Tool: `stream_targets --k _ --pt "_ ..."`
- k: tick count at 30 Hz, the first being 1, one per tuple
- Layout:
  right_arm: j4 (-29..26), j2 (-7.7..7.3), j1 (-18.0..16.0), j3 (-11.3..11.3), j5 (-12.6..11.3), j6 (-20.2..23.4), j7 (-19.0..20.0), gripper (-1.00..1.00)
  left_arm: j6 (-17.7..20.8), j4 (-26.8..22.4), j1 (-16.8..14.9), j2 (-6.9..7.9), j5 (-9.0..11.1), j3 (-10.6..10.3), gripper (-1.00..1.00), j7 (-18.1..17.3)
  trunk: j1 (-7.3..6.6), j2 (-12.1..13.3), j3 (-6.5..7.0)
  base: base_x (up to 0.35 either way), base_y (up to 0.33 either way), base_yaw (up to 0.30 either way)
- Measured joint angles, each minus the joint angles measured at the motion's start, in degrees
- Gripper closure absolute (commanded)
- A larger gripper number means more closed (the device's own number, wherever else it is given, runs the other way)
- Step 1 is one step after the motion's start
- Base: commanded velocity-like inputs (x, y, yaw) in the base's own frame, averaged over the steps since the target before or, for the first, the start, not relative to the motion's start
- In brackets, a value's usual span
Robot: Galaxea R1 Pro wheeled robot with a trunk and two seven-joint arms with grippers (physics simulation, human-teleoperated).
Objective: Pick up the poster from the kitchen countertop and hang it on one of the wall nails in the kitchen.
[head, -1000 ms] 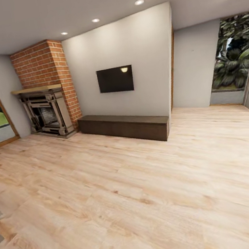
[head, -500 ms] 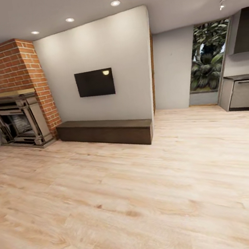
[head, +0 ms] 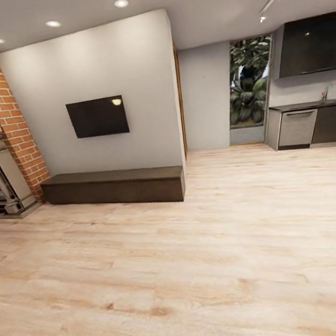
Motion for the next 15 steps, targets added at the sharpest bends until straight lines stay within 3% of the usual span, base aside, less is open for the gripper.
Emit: stream_targets --k 6,15 --pt "0.0 0.01 -0.02 0.0 0.01 0.0 -0.01 -1.0 -0.07 0.0 0.0 0.0 0.0 0.0 -1.0 0.0 0.0 0.0 0.0 0.323 -0.001 -0.252" --pt "0.06 0.0 0.01 0.04 0.12 -0.1 -0.01 -1.0 -0.1 -0.02 0.01 0.11 0.0 0.01 -1.0 0.02 0.0 0.0 0.0 0.324 0.0 -0.042"
